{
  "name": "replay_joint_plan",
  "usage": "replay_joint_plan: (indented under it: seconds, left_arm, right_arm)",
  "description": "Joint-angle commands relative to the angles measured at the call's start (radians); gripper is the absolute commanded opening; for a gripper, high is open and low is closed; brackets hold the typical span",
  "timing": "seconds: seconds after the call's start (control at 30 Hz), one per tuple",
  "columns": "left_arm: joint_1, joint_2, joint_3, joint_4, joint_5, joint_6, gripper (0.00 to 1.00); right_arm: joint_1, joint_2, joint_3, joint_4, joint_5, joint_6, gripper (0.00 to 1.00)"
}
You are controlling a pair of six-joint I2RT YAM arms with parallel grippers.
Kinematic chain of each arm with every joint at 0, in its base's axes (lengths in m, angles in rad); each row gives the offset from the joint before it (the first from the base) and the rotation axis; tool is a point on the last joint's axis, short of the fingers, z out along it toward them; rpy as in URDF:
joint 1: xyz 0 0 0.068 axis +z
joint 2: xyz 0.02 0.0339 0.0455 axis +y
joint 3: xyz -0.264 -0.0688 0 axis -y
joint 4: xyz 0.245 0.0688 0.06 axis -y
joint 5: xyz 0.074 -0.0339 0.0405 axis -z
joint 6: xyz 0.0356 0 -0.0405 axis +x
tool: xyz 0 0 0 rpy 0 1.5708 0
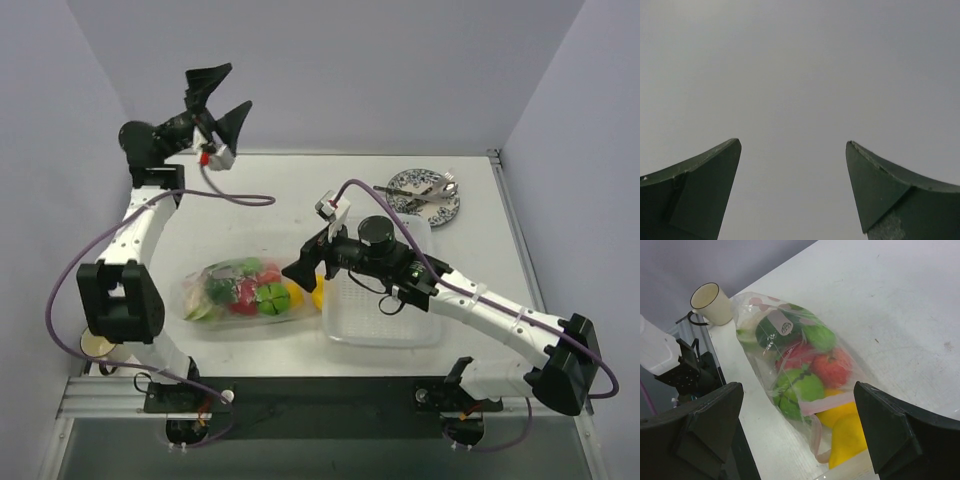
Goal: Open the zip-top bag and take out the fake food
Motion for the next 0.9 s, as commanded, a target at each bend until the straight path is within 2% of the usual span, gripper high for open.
replay_joint_plan:
  seconds: [0.0, 0.03, 0.07, 0.1, 0.13, 0.2, 0.33, 0.37, 0.47, 0.63, 0.73, 0.8, 0.87]
  left_arm:
    - [-0.230, -0.326, 0.365, -1.109, -0.859, 0.398, 0.97]
    - [-0.215, -0.300, 0.377, -1.147, -0.942, 0.197, 0.97]
    - [-0.153, -0.307, 0.350, -1.166, -1.056, 0.138, 0.97]
    - [-0.128, -0.325, 0.230, -1.175, -1.085, 0.090, 0.95]
    - [-0.085, -0.383, 0.171, -1.181, -1.097, -0.017, 0.95]
    - [-0.014, -0.440, 0.052, -1.293, -1.123, -0.111, 0.97]
    - [0.130, -0.580, -0.071, -1.529, -1.104, -0.356, 0.97]
    - [0.153, -0.597, -0.092, -1.634, -1.091, -0.381, 0.97]
    - [0.201, -0.646, -0.214, -1.800, -1.073, -0.444, 0.97]
    - [0.242, -0.710, -0.400, -1.908, -1.045, -0.487, 0.96]
    - [0.260, -0.769, -0.481, -1.936, -1.021, -0.469, 0.85]
    - [0.280, -0.780, -0.474, -1.963, -0.987, -0.438, 0.75]
    - [0.294, -0.789, -0.477, -1.986, -0.969, -0.404, 0.71]
  right_arm:
    - [0.013, -0.039, -0.013, 0.076, 0.018, -0.016, 1.00]
    - [0.013, -0.042, -0.021, 0.082, 0.021, -0.015, 1.00]
    - [0.013, -0.045, -0.030, 0.080, 0.023, -0.015, 1.00]
    - [0.013, -0.053, -0.034, 0.077, 0.020, -0.018, 1.00]
    - [0.009, -0.057, -0.038, 0.068, 0.021, -0.024, 1.00]
    - [0.007, -0.074, -0.054, 0.059, 0.049, -0.039, 1.00]
    - [-0.013, -0.096, -0.097, 0.062, 0.078, -0.042, 1.00]
    - [-0.017, -0.099, -0.106, 0.064, 0.081, -0.039, 1.00]
    - [-0.025, -0.112, -0.137, 0.073, 0.087, -0.039, 1.00]
    - [-0.039, -0.143, -0.171, 0.073, 0.098, -0.053, 1.00]
    - [-0.046, -0.163, -0.195, 0.067, 0.106, -0.050, 1.00]
    - [-0.051, -0.178, -0.215, 0.064, 0.107, -0.049, 1.00]
    - [-0.062, -0.189, -0.231, 0.065, 0.104, -0.041, 1.00]
